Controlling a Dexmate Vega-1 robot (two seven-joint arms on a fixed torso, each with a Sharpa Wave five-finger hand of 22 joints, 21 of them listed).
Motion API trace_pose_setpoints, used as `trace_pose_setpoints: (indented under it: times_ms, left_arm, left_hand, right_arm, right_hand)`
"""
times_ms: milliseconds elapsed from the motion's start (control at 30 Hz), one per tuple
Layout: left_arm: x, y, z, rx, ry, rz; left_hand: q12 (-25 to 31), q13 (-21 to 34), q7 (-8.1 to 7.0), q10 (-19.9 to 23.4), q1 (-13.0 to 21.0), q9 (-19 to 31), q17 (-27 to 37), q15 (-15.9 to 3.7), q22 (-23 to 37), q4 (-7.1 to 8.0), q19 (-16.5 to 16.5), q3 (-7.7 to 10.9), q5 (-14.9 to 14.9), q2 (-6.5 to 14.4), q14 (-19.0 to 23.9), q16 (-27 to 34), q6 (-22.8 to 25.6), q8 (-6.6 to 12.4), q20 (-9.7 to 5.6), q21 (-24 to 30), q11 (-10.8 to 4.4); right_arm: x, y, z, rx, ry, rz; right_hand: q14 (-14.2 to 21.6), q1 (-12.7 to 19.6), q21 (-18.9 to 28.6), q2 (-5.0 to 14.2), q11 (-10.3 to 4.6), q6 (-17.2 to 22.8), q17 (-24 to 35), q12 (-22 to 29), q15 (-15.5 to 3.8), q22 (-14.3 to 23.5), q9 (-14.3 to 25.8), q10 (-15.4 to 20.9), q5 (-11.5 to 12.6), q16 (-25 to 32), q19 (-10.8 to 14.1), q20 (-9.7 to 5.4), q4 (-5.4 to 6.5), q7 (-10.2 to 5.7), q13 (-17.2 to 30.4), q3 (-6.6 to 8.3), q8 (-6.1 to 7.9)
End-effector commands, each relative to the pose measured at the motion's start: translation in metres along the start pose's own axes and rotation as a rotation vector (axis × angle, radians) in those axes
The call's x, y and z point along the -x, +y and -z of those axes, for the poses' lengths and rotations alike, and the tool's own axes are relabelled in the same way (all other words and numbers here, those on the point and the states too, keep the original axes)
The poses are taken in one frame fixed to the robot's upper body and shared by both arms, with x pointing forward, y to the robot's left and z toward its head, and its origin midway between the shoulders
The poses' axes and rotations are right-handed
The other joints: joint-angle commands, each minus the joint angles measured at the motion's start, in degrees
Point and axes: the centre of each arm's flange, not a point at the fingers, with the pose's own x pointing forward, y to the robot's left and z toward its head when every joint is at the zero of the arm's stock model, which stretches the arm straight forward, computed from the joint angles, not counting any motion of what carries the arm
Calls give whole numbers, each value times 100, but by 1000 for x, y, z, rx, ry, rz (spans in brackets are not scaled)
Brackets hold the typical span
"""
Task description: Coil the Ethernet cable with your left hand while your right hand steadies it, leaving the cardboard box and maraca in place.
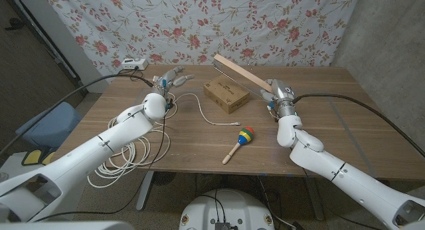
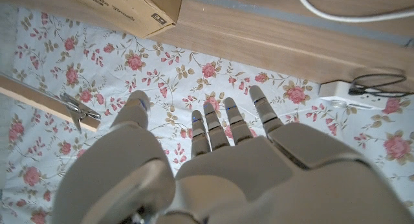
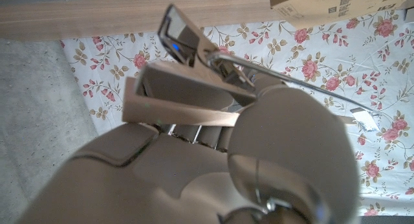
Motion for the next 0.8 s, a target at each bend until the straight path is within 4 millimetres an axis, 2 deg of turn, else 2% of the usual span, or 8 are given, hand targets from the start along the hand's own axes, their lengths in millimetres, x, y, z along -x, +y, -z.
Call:
trace_pose_setpoints:
  times_ms: [33, 267, 333, 400, 500, 567, 633, 800]
  left_arm:
    - [-27, 16, -38, -403, -79, 161]
    - [-34, 17, -56, -578, -102, 250]
    - [-34, 18, -63, -626, -109, 280]
    - [-34, 19, -66, -651, -105, 293]
    - [-31, 22, -75, -717, -102, 324]
    - [-29, 24, -79, -750, -99, 339]
    - [-27, 24, -83, -787, -95, 353]
    - [-23, 21, -90, -865, -89, 384]
  left_hand:
    - [-35, -15, -64, -52, 192, 16, 2, 42, 13, -46, -61, -4, 40, -137, -143, -88, 18, 15, 71, -58, -43]
    - [-45, -41, -125, -44, 503, 23, 4, 140, 2, -43, -93, -113, 183, -488, -267, -164, 133, 44, 204, -136, -18]
    - [-4, -49, -162, 79, 668, 29, 12, 180, -2, -34, -85, -160, 293, -631, -257, -162, 174, 48, 247, -168, -41]
    - [63, -55, -254, 289, 896, 42, 36, 139, -1, 13, -17, -254, 522, -818, -205, -134, 456, 128, 234, -200, -91]
    - [136, -66, -498, 541, 1123, 52, 54, 58, -3, 37, 73, -327, 770, -908, -126, -94, 772, 204, 170, -221, -216]
    - [147, -80, -617, 661, 1372, 62, 63, 27, -6, 47, 124, -394, 1024, -947, -107, -80, 1197, 306, 174, -258, -429]
    - [155, -97, -710, 801, 1662, 64, 63, -44, -8, 44, 164, -439, 1248, -946, -87, -73, 1424, 319, 141, -297, -592]
    - [163, -100, -728, 926, 1976, 66, 59, -127, -7, 39, 251, -440, 1416, -875, -48, -64, 1541, 293, 83, -307, -611]
  right_arm:
    - [15, -7, 9, -30, 5, 48]
    - [21, -8, 13, -33, 12, 67]
    - [21, -8, 13, -33, 10, 79]
    - [21, -8, 13, -32, 10, 83]
    - [21, -8, 13, -33, 5, 93]
    - [20, -8, 13, -35, 3, 101]
    - [21, -8, 13, -37, 2, 104]
    - [21, -6, 14, -45, -2, 114]
  right_hand:
    - [4, -577, 59, 601, -27, -1, 16, 64, -297, 21, 55, -29, 24, 71, -61, -262, 400, 47, 27, 445, 54]
    - [-20, -583, 133, 594, -25, -10, 16, 150, -294, 15, 146, -42, 24, 139, -78, -265, 397, 48, 27, 454, 126]
    - [-25, -585, 144, 593, -28, -11, 16, 163, -294, 14, 162, -53, 24, 152, -88, -266, 398, 40, 26, 455, 139]
    - [-33, -588, 164, 592, -18, -10, 16, 185, -293, 11, 187, -65, 23, 170, -94, -269, 398, 43, 26, 457, 160]
    - [-42, -591, 185, 591, -21, -24, 15, 211, -292, 9, 213, -70, 23, 190, -100, -270, 399, 38, 26, 459, 177]
    - [-48, -594, 200, 590, -32, -26, 15, 229, -292, 6, 232, -73, 22, 204, -106, -275, 401, 34, 26, 460, 191]
    - [-53, -597, 216, 590, -38, -31, 14, 247, -292, 3, 250, -78, 22, 219, -109, -282, 401, 33, 26, 462, 205]
    - [-67, -603, 256, 585, -23, -43, 16, 298, -293, -5, 284, -88, 21, 260, -122, -287, 401, 29, 25, 465, 232]
